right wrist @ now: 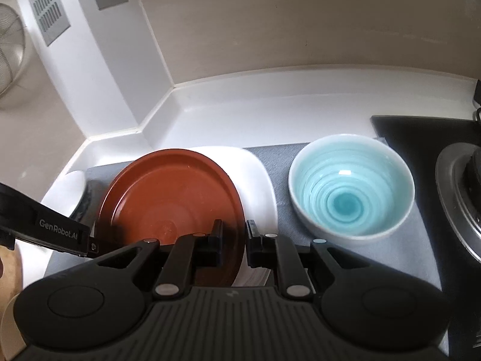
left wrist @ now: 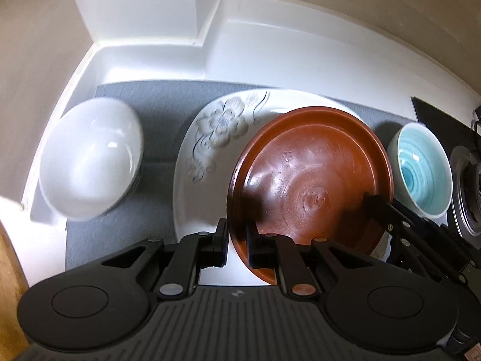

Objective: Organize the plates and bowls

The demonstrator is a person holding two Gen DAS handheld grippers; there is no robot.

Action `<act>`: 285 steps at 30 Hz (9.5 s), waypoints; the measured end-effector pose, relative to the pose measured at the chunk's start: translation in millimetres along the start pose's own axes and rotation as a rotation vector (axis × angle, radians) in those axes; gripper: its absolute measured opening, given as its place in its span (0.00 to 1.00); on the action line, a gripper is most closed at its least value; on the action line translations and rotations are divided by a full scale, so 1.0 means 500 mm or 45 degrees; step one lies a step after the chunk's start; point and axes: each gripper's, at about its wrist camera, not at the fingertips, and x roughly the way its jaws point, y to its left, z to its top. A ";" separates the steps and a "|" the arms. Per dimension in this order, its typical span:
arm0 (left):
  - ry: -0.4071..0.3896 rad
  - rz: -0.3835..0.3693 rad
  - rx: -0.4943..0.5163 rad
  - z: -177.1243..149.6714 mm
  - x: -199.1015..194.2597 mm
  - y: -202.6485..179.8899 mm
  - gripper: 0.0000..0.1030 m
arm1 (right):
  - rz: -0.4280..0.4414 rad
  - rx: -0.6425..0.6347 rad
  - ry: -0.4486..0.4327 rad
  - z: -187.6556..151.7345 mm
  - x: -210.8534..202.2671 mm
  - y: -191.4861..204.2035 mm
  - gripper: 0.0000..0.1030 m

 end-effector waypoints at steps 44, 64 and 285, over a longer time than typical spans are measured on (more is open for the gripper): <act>-0.272 0.110 -0.142 -0.080 -0.106 0.041 0.67 | 0.153 -0.162 0.029 -0.019 -0.128 -0.007 0.88; -0.472 0.234 -0.521 -0.309 -0.386 0.193 0.69 | 0.546 -0.013 -0.183 -0.035 -0.355 -0.094 1.00; 0.124 -0.189 0.081 0.051 0.108 -0.336 0.19 | 0.221 -0.043 0.446 0.108 -0.016 -0.343 0.32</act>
